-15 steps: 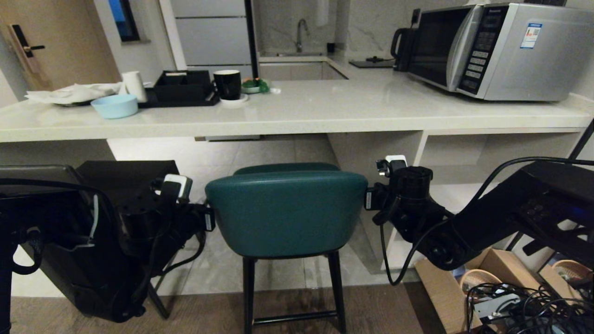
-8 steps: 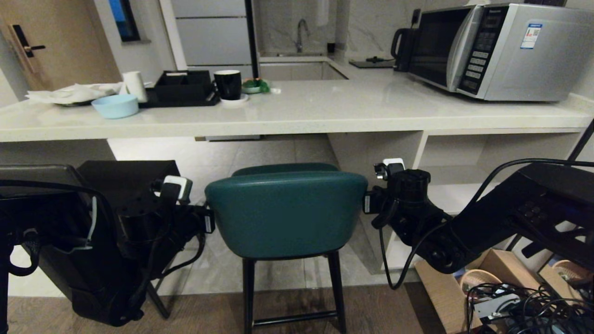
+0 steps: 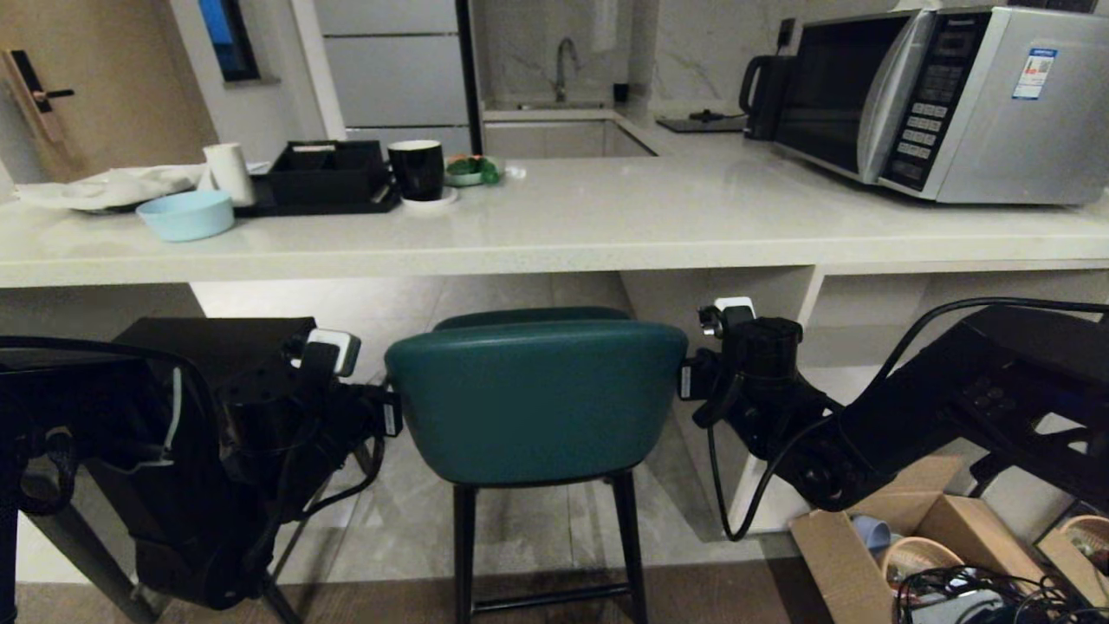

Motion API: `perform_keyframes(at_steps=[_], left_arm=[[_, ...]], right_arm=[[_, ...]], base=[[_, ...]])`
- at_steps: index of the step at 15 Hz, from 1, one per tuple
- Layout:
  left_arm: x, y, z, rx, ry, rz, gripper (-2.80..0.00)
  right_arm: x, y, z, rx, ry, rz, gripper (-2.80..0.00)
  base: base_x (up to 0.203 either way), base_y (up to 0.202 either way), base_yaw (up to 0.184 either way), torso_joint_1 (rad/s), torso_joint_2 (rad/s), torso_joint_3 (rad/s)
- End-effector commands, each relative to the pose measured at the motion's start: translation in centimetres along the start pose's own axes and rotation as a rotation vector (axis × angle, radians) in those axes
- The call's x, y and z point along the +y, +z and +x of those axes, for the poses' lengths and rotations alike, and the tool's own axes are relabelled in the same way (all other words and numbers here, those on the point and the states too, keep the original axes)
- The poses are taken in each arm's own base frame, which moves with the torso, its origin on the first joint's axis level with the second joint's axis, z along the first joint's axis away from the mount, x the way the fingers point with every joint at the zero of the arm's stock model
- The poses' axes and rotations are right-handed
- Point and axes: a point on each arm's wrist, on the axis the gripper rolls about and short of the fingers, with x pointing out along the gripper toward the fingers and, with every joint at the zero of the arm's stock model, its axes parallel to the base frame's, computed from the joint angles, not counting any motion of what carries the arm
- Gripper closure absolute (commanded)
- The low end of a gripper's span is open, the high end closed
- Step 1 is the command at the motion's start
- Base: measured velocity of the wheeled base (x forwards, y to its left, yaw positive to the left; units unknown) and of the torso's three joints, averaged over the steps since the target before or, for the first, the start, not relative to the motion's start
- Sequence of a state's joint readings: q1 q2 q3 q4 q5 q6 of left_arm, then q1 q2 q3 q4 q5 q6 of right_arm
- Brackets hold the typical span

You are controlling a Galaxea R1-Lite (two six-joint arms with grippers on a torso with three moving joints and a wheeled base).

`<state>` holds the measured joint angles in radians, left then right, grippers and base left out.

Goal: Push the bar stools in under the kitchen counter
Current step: Push the blue chair back under the dining table

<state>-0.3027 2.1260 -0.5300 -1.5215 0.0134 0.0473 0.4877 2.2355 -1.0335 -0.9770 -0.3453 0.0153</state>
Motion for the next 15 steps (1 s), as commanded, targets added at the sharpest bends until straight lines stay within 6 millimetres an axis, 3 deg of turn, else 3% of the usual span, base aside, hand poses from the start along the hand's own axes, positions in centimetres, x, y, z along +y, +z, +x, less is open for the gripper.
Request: perform_keyframes(at_steps=[1, 4, 7, 11, 15], left_arm=[[0.1, -0.2, 0.1, 0.0, 0.002, 0.0, 0.0], [0.0, -0.1, 0.0, -0.003, 0.0, -0.001, 0.0], [0.1, -0.2, -0.9, 0.018, 0.001, 0.073, 0.0], [0.6, 2.3, -3.3, -0.03, 0.097, 0.064, 0.0], [3.5, 5.2, -4.5, -0.132, 0.277, 0.026, 0.0]], right_arm=[[0.1, -0.1, 0.0, -0.001, 0.0, 0.0, 0.0], [0.1, -0.2, -0.1, 0.002, 0.002, -0.002, 0.0], [0.0, 0.6, -0.7, -0.014, 0.004, 0.005, 0.0], [-1.2, 3.7, -4.2, -0.07, 0.005, 0.047, 0.0], [-3.7, 7.7, -8.9, -0.168, -0.011, 0.141, 0.0]], base=[[0.186, 0.0, 0.004, 0.007, 0.0, 0.002], [0.181, 0.0, 0.0, 0.003, 0.0, 0.008], [0.035, 0.0, 0.002, 0.004, 0.0, 0.0], [0.0, 0.0, 0.0, 0.0, 0.0, 0.0], [0.0, 0.0, 0.0, 0.0, 0.0, 0.0]])
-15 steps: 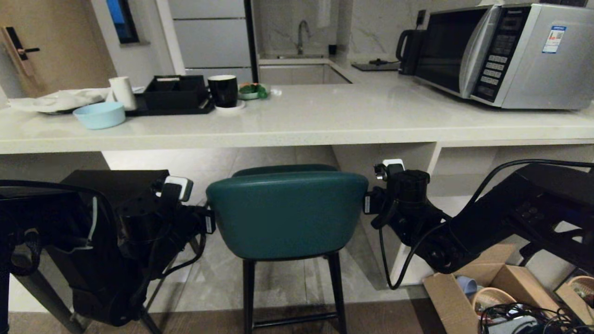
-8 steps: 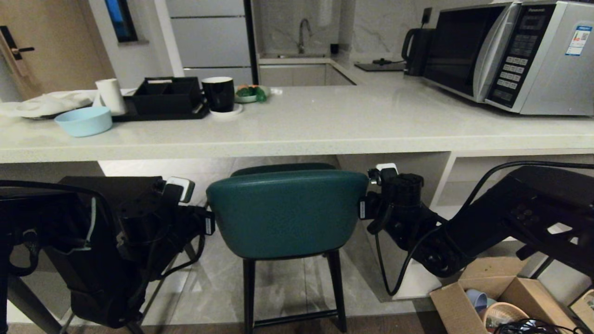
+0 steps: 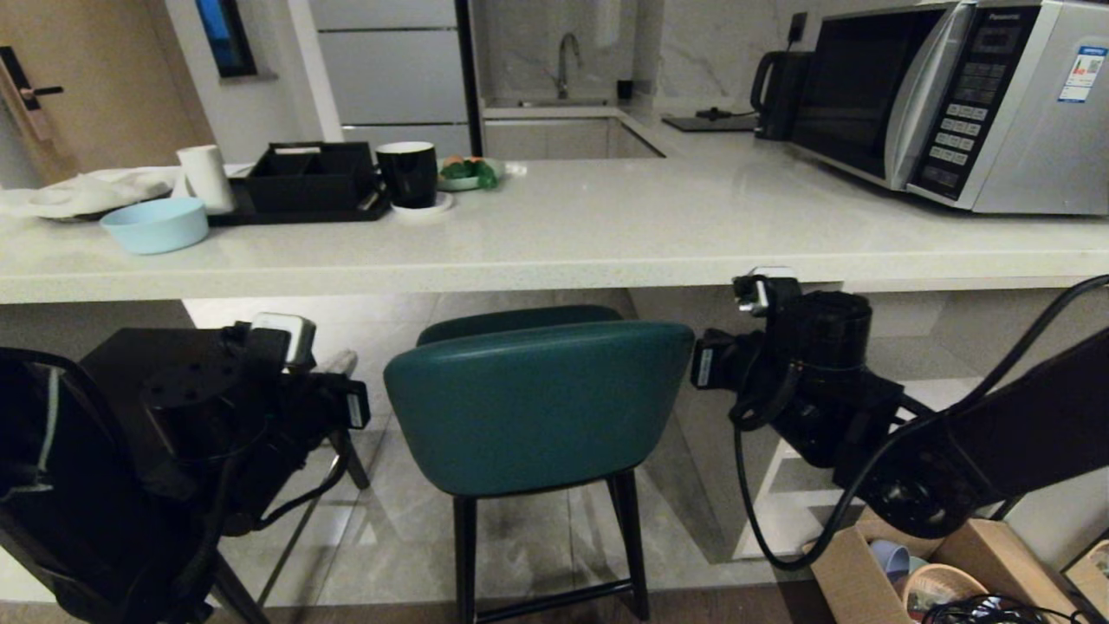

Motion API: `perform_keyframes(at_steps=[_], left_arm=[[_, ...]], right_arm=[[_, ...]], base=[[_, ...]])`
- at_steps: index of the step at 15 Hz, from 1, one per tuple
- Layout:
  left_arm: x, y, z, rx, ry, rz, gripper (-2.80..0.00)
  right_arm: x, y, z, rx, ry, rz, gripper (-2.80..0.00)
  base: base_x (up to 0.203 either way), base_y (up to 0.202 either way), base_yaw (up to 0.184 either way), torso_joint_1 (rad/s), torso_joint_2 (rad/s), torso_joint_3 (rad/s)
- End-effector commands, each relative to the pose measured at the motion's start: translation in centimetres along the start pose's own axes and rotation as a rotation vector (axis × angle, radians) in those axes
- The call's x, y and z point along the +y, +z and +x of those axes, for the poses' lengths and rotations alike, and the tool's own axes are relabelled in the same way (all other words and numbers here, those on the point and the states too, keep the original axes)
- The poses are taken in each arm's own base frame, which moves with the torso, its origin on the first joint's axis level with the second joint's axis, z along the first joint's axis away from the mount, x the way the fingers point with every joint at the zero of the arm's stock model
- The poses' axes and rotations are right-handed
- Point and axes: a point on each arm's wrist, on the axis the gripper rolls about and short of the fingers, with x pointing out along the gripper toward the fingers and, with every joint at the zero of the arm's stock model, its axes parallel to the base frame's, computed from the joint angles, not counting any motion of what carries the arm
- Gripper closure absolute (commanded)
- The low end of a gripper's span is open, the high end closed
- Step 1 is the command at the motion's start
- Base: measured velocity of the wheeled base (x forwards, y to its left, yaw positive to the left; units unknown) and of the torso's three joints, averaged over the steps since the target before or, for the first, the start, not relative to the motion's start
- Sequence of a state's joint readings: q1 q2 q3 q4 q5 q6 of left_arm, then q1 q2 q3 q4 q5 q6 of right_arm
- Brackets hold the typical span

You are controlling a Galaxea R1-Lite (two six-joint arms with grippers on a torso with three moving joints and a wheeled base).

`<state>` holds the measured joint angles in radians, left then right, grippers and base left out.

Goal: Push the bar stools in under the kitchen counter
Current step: Push the blue chair back under the dining table

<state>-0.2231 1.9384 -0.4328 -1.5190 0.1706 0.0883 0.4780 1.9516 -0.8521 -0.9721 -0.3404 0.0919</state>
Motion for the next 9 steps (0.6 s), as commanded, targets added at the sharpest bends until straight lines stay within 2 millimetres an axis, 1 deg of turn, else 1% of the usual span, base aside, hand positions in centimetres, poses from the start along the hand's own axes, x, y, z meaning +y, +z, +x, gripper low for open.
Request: perform_keyframes(at_steps=[1, 2, 3, 4, 7, 8, 9], left_arm=[[1.0, 1.6, 0.0, -0.062, 0.086, -0.01, 0.0], [1.0, 1.4, 0.0, -0.052, 0.116, -0.009, 0.0], [0.9, 1.2, -0.5, -0.038, 0.113, -0.007, 0.0], [0.6, 0.9, -1.6, -0.012, 0.096, -0.001, 0.0], [-1.8, -1.1, -5.5, 0.113, -0.028, 0.016, 0.0], [-2.6, -1.9, -6.3, 0.156, -0.069, 0.015, 0.0], [-3.0, -2.8, -6.1, 0.195, -0.079, 0.021, 0.0]], right_arm=[[-1.1, 3.7, -2.9, -0.097, -0.012, 0.041, 0.0], [-1.5, 4.7, -3.9, -0.114, -0.014, 0.049, 0.0], [-1.9, 5.4, -5.0, -0.121, -0.015, 0.053, 0.0], [-2.3, 5.7, -6.1, -0.122, -0.016, 0.054, 0.0], [-3.3, 6.2, -9.2, -0.125, -0.016, 0.057, 0.0], [-3.6, 6.0, -10.1, -0.119, -0.018, 0.056, 0.0], [-3.9, 5.8, -10.7, -0.113, -0.022, 0.054, 0.0]], base=[[0.0, 0.0, 0.0, 0.0, 0.0, 0.0], [0.0, 0.0, 0.0, 0.0, 0.0, 0.0], [0.0, 0.0, 0.0, 0.0, 0.0, 0.0], [0.0, 0.0, 0.0, 0.0, 0.0, 0.0], [0.0, 0.0, 0.0, 0.0, 0.0, 0.0], [0.0, 0.0, 0.0, 0.0, 0.0, 0.0], [0.0, 0.0, 0.0, 0.0, 0.0, 0.0]])
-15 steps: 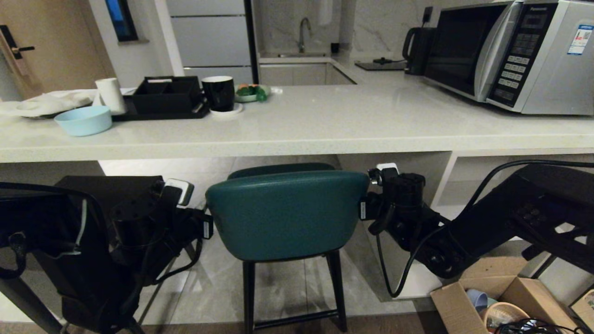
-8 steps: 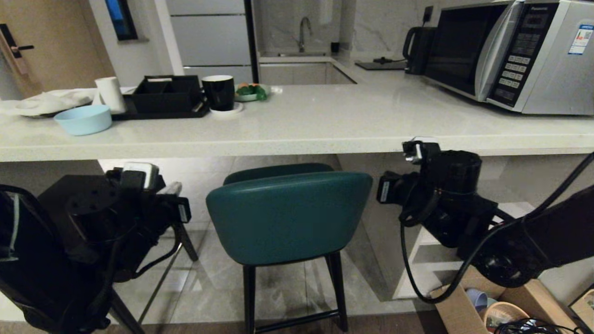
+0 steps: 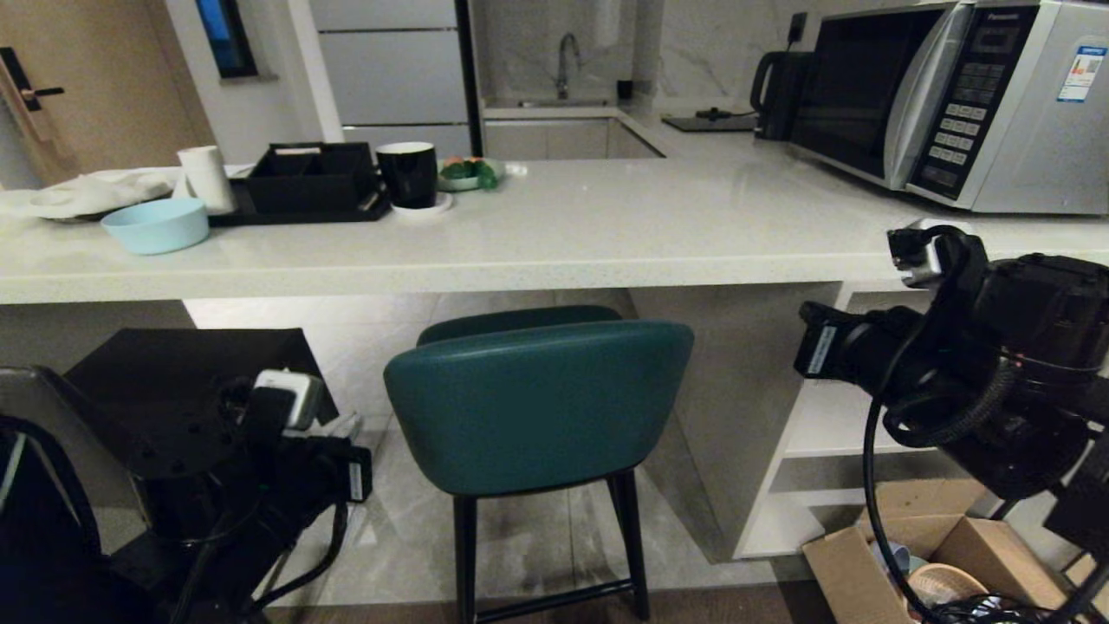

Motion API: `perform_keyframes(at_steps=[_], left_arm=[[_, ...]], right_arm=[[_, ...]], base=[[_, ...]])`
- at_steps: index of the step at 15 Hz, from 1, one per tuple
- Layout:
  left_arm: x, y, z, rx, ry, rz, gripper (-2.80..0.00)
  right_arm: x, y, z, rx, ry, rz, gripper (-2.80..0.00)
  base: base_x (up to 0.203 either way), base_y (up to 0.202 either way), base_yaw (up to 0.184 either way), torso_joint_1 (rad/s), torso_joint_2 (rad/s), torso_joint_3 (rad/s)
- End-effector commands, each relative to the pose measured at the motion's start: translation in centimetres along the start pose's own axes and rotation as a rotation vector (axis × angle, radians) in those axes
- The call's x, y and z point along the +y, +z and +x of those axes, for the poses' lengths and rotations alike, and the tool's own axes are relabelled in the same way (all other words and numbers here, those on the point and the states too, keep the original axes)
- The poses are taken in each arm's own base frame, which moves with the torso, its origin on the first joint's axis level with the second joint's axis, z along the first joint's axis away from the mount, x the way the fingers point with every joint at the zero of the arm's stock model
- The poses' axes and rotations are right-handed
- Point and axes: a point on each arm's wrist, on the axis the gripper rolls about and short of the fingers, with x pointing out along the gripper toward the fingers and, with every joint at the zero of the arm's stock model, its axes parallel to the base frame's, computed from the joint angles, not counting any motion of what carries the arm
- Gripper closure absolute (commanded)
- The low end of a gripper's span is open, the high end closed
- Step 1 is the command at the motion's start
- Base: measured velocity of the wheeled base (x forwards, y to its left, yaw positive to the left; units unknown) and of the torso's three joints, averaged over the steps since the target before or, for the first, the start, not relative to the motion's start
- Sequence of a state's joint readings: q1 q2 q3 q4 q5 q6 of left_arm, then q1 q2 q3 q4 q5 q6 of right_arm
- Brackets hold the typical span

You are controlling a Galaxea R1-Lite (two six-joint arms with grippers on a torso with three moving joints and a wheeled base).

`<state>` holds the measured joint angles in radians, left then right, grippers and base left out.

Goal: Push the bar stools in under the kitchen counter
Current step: Push the blue chair back under the dining table

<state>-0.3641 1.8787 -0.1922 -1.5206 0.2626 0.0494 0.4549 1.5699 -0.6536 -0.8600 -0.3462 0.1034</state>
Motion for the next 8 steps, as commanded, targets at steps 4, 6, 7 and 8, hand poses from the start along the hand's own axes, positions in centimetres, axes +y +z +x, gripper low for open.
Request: perform_keyframes(at_steps=[4, 6, 7, 8], left_arm=[[-1.5, -3.2, 4.6, 0.084, 0.047, 0.021, 0.0], [-1.6, -3.3, 7.0, 0.052, 0.087, 0.012, 0.0], [-1.5, -3.5, 7.9, 0.044, 0.103, 0.01, 0.0], [-1.2, -3.7, 8.7, 0.039, 0.122, 0.009, 0.0]], right_arm=[[-1.2, 0.7, -2.7, -0.037, -0.01, 0.016, 0.0], [-1.3, 0.6, -2.7, -0.033, -0.012, 0.05, 0.0], [-1.3, 0.5, -2.7, -0.028, -0.013, 0.06, 0.0], [-1.4, 0.2, -2.8, -0.019, -0.013, 0.06, 0.0]], base=[[0.0, 0.0, 0.0, 0.0, 0.0, 0.0], [0.0, 0.0, 0.0, 0.0, 0.0, 0.0], [0.0, 0.0, 0.0, 0.0, 0.0, 0.0], [0.0, 0.0, 0.0, 0.0, 0.0, 0.0]])
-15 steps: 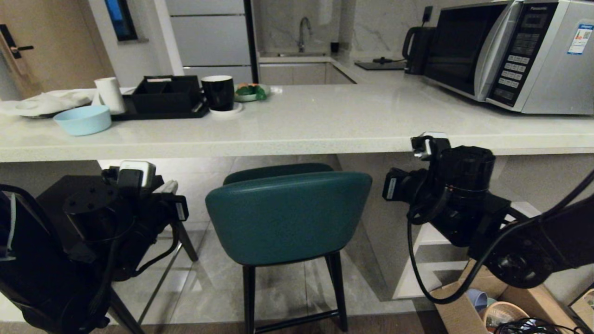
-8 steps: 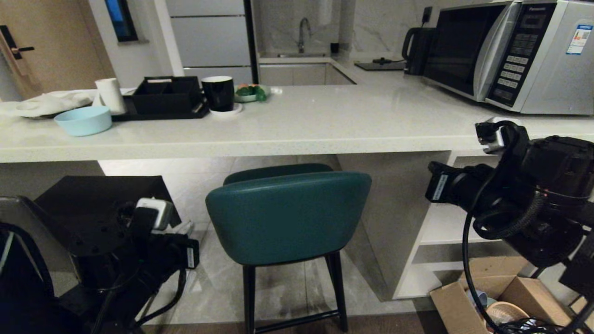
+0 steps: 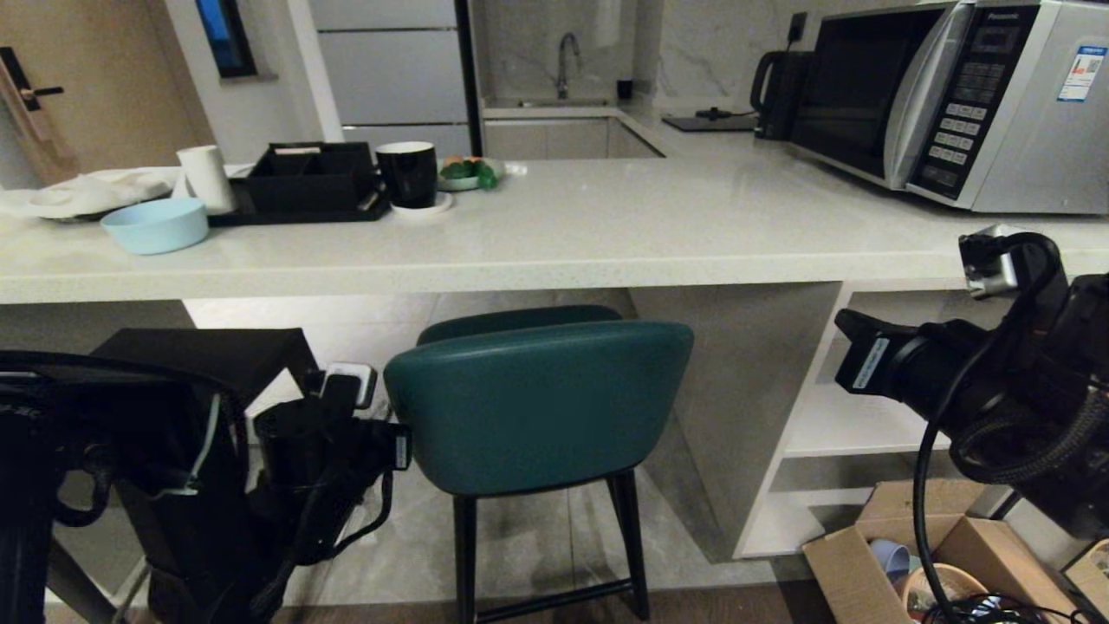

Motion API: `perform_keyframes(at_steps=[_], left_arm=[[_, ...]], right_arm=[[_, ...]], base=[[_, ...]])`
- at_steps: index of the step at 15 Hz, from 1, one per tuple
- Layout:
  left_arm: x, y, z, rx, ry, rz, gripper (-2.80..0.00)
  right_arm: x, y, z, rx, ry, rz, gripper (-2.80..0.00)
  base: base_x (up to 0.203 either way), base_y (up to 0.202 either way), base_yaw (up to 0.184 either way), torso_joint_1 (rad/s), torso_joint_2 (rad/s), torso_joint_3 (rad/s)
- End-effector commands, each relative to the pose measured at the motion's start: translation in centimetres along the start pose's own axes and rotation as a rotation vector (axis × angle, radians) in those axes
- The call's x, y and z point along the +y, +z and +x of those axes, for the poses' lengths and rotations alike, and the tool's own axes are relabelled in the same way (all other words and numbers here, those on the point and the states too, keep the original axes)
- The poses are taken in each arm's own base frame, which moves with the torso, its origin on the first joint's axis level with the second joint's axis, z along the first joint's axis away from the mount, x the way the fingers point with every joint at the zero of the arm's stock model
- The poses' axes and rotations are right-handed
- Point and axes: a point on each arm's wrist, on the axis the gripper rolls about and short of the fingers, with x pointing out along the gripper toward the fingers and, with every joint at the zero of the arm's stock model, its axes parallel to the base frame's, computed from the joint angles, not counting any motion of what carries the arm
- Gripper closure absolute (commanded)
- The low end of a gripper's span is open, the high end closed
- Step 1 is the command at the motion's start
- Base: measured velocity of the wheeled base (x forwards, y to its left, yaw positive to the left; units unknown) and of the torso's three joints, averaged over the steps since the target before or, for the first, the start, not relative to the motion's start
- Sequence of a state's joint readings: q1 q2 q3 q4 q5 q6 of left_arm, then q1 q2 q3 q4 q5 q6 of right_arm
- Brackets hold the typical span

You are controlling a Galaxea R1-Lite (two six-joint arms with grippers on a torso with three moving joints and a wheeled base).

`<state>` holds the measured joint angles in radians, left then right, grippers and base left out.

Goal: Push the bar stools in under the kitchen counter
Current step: Push the blue chair back under the dining table

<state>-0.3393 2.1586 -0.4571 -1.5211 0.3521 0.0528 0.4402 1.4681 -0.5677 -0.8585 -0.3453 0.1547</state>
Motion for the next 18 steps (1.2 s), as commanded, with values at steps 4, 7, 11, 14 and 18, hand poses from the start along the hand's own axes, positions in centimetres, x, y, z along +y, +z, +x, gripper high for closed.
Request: perform_keyframes(at_steps=[4, 7, 11, 14, 18], left_arm=[[0.4, -1.5, 3.5, -0.002, 0.056, 0.004, 0.0], [1.2, -0.8, 4.6, -0.042, 0.094, 0.016, 0.0], [1.8, -0.4, 6.1, -0.075, 0.126, 0.02, 0.0], [1.8, 0.0, 6.4, -0.095, 0.135, 0.014, 0.0], [4.9, -0.7, 2.6, 0.01, 0.189, 0.0, 0.0]], right_arm=[[-0.1, -0.4, -0.1, 0.012, -0.003, -0.003, 0.0], [-0.1, -0.5, -0.2, 0.012, -0.003, -0.003, 0.0], [-0.2, -0.3, -0.4, 0.004, -0.001, -0.001, 0.0], [-0.4, 0.0, -0.9, -0.001, -0.004, -0.003, 0.0], [-1.1, 0.0, -1.3, 0.008, -0.028, -0.006, 0.0]], base=[[0.0, 0.0, 0.0, 0.0, 0.0, 0.0], [0.0, 0.0, 0.0, 0.0, 0.0, 0.0], [0.0, 0.0, 0.0, 0.0, 0.0, 0.0], [0.0, 0.0, 0.0, 0.0, 0.0, 0.0], [0.0, 0.0, 0.0, 0.0, 0.0, 0.0]])
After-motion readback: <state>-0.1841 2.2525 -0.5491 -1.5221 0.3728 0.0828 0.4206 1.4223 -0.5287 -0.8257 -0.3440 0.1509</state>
